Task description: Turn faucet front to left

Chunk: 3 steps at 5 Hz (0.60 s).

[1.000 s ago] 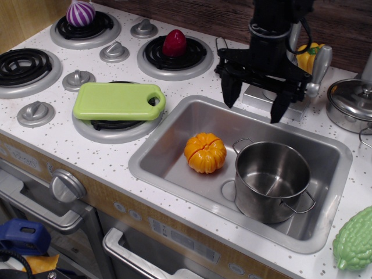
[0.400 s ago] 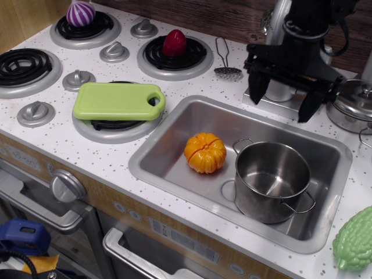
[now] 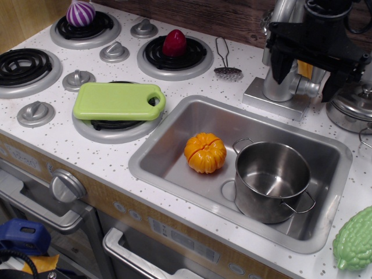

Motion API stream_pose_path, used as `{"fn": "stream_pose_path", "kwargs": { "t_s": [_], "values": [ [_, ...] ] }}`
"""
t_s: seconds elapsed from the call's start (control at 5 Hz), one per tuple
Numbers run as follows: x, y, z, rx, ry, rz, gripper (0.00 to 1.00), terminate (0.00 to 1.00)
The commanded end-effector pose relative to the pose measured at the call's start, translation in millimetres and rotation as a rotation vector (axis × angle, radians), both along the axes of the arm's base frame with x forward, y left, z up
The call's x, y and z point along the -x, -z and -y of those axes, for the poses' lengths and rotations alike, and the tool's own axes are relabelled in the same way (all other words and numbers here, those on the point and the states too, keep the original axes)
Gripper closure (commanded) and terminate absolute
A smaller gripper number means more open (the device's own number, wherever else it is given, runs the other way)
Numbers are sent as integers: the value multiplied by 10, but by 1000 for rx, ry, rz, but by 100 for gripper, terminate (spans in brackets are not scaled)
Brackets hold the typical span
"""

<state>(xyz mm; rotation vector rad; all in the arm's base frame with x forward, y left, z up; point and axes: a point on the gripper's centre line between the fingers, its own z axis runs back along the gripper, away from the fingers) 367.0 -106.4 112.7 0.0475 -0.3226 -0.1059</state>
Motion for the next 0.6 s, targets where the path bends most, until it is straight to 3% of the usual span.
{"fn": "stream_pose_path", "kwargs": {
  "t_s": [0.0,0.4],
  "values": [
    [-128,-367,-110,5,59,125,0,0],
    [-205,-376,-468,-18,114,137,0,0]
  ]
}}
